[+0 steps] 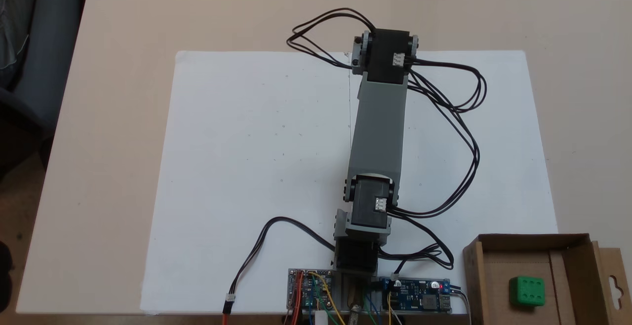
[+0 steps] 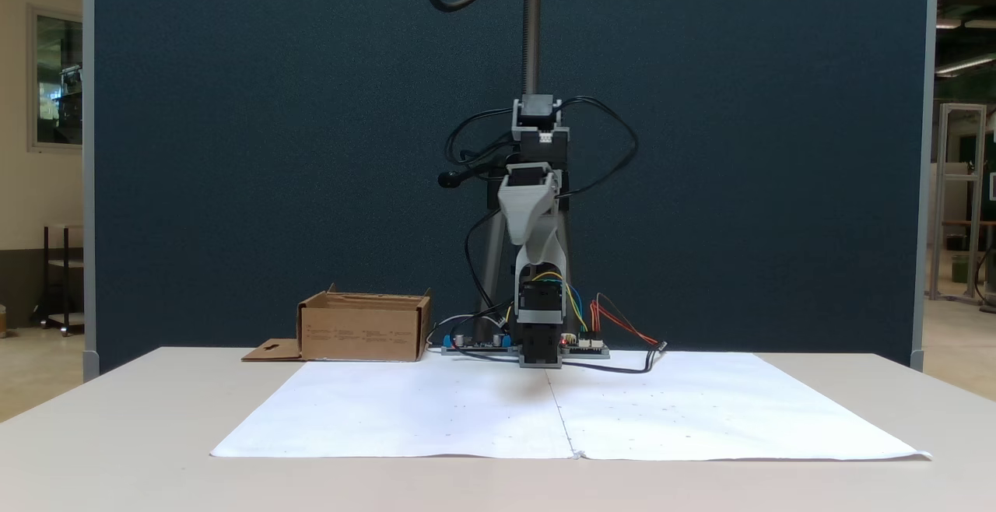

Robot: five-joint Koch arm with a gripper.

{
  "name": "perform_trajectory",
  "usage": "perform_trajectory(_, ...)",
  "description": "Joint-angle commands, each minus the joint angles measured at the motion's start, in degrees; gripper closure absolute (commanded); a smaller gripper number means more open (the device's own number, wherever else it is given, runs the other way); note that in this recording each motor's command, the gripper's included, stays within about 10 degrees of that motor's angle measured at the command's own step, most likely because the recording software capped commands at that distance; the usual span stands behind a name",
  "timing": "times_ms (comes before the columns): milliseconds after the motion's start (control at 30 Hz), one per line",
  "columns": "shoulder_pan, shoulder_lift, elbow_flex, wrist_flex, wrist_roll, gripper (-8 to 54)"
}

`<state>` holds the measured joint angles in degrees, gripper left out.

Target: Grasp a green dice and put it in the bin.

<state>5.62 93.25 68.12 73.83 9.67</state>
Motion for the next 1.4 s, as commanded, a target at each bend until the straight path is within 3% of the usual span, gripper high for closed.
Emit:
perform_trajectory(0,-0.97,0.62,-0.7,-2.02,3.78,1.5)
perform_trajectory(433,-5.01,0.53,11.07,-25.12,3.34,1.4)
perform_trajectory(867,-4.48,15.56,42.01,-58.25,-13.45,2.0)
perform_trajectory(1067,-4.31,24.26,54.76,-71.79,-13.62,1.9)
perform_trajectory(1367,-3.16,29.36,77.08,-90.33,-13.45,2.5)
